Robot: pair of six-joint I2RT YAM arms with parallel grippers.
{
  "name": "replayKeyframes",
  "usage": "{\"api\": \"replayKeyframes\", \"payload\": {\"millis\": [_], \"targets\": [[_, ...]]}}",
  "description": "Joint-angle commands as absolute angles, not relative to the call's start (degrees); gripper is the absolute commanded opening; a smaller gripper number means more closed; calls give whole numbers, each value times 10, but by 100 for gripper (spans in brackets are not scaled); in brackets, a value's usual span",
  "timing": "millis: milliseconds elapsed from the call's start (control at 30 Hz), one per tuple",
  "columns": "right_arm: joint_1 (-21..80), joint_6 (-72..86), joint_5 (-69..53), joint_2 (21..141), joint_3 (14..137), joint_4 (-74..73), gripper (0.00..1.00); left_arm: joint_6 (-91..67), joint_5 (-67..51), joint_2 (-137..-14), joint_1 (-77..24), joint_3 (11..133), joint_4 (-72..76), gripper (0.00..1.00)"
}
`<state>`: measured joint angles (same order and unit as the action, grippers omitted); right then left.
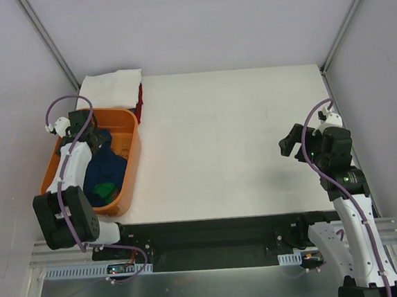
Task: Fold and stack the t-shirts
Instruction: Grab crumpled tshirt from bin with the left arm
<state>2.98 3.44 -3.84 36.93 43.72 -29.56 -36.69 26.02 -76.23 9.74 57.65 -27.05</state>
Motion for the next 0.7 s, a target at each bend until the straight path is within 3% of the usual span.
{"api": "replayKeyframes", "payload": {"millis": [0, 167, 200, 300, 467, 667], "targets": [[29, 33, -63, 371, 465, -287, 97, -364, 220, -836, 117, 601, -210, 90], [29, 30, -66, 376, 466, -290, 97, -362, 257, -890, 117, 617, -202, 69], [29, 30, -66, 377, 466, -290, 97, -352, 258, -905, 118, 622, -202, 46], [29, 30, -55, 378, 468, -294, 97, -341, 255, -916, 118, 626, -202, 1], [29, 28, -54, 373, 470, -297, 97, -339, 209, -845, 116, 611, -202, 0], [29, 30, -65, 367, 468, -293, 97, -377, 190, -640, 109, 593, -200, 0]]}}
